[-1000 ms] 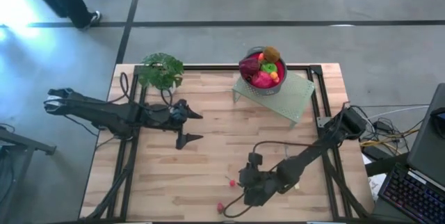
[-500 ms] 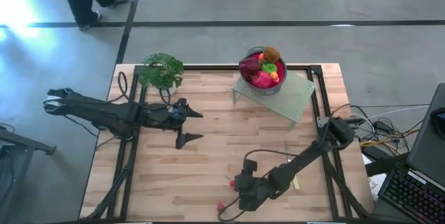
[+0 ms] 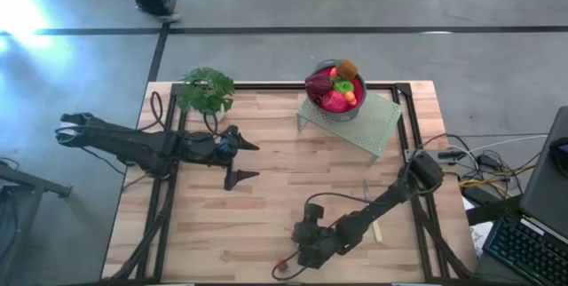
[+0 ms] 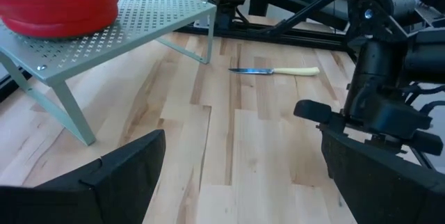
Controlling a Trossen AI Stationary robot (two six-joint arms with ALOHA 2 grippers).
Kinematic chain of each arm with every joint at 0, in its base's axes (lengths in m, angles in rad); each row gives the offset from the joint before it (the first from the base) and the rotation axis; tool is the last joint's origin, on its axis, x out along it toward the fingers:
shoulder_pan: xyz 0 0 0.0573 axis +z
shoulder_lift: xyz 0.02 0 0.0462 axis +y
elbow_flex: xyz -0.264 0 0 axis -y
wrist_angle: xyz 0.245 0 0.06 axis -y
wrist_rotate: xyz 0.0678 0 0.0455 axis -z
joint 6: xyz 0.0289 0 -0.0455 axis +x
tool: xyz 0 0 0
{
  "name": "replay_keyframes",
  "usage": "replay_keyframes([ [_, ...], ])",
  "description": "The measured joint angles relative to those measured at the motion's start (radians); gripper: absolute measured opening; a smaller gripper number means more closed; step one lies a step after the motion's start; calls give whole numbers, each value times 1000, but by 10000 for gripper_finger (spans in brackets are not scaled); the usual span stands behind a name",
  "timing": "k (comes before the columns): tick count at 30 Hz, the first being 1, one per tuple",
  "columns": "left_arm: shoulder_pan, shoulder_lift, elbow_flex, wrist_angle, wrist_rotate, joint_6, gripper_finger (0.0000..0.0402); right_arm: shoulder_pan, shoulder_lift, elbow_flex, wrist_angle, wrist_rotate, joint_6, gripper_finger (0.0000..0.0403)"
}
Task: Pick & Place Fruit
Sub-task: Put the red cherry into the red strainer bowl
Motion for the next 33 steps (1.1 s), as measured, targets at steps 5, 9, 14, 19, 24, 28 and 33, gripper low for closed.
replay_keyframes([
  [5,0,0,-3,-1,0,0,392,-6,16,0,15,3,10,193],
  [9,0,0,-3,0,0,0,392,-8,19,0,17,4,14,185],
  [14,0,0,-3,0,0,0,392,-9,19,0,19,3,10,146],
  [19,0,0,-3,-1,0,-1,392,-9,19,0,18,3,-1,105],
  [24,0,0,-3,-4,0,-12,392,-9,9,-1,9,-1,-11,111],
  [28,0,0,-6,-5,2,-51,392,-9,-25,-1,-18,0,-45,135],
  [33,0,0,-6,-5,2,-58,392,-17,-107,-1,-165,1,-97,128],
])
